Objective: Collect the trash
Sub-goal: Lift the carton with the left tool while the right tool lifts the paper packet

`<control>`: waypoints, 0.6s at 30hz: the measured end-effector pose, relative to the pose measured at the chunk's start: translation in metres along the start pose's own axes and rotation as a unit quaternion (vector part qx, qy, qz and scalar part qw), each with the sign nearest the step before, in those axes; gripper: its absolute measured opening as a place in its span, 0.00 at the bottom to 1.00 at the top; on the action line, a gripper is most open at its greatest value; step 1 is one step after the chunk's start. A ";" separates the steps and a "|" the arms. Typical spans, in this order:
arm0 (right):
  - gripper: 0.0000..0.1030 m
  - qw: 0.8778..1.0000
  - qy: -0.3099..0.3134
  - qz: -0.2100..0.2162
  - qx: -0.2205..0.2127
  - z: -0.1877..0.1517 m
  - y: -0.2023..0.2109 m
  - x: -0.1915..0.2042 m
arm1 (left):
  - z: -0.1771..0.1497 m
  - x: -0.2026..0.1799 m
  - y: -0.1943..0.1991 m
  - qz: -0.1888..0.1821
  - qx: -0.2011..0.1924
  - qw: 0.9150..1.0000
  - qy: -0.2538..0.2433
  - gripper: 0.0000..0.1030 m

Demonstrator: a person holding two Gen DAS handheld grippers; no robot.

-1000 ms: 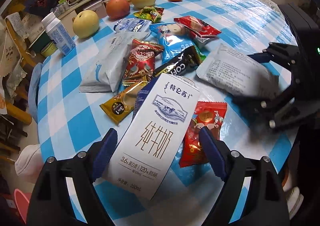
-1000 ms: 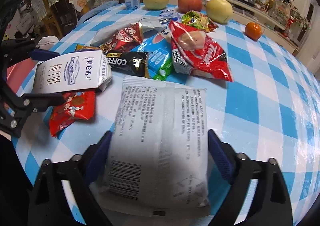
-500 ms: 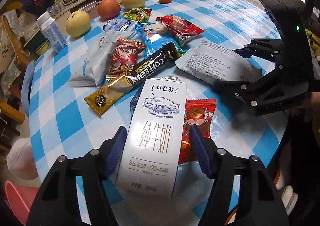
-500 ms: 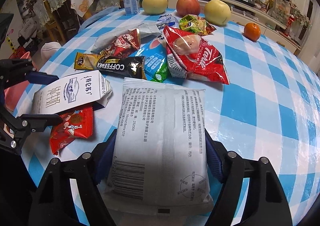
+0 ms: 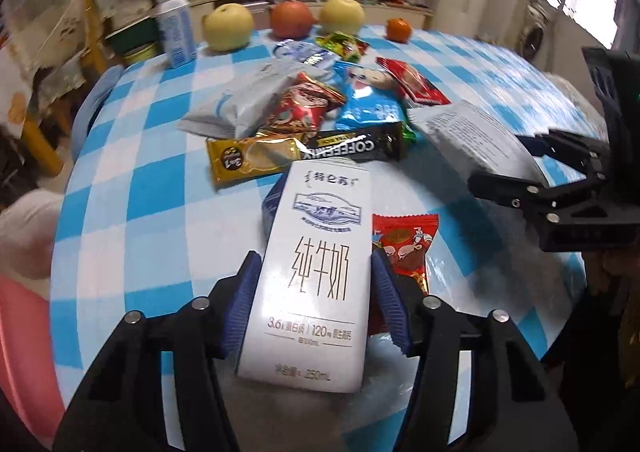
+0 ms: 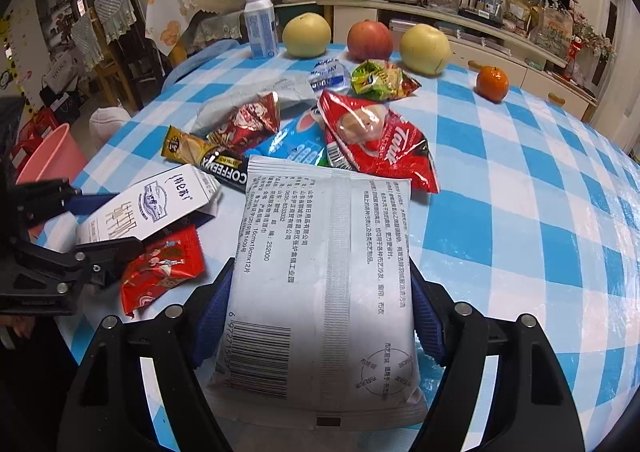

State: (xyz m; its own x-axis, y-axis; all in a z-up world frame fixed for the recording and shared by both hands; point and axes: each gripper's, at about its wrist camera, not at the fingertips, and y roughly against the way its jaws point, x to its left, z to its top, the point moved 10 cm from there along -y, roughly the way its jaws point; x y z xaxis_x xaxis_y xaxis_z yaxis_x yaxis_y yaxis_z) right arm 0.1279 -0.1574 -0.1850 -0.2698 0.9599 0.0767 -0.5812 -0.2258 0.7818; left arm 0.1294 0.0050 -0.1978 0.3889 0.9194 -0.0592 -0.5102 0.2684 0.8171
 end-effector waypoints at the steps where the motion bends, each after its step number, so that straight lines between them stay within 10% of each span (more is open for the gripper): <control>1: 0.75 1.000 -0.002 0.001 -0.003 0.001 0.001 0.000 | 0.000 0.002 0.001 0.003 -0.004 1.000 0.014 0.53; 18: 0.75 0.993 -0.073 0.082 -0.039 0.019 0.026 0.007 | 0.016 0.057 0.044 -0.005 -0.112 0.974 0.198 0.53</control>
State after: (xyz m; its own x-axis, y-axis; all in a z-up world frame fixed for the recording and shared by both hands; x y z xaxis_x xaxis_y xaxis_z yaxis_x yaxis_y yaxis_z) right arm 0.1251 -0.1539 -0.1524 -0.2550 0.9219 0.2916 -0.5980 -0.3873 0.7017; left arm 0.1415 0.0647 -0.1561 0.0908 0.9431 -0.3199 -0.6798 0.2935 0.6721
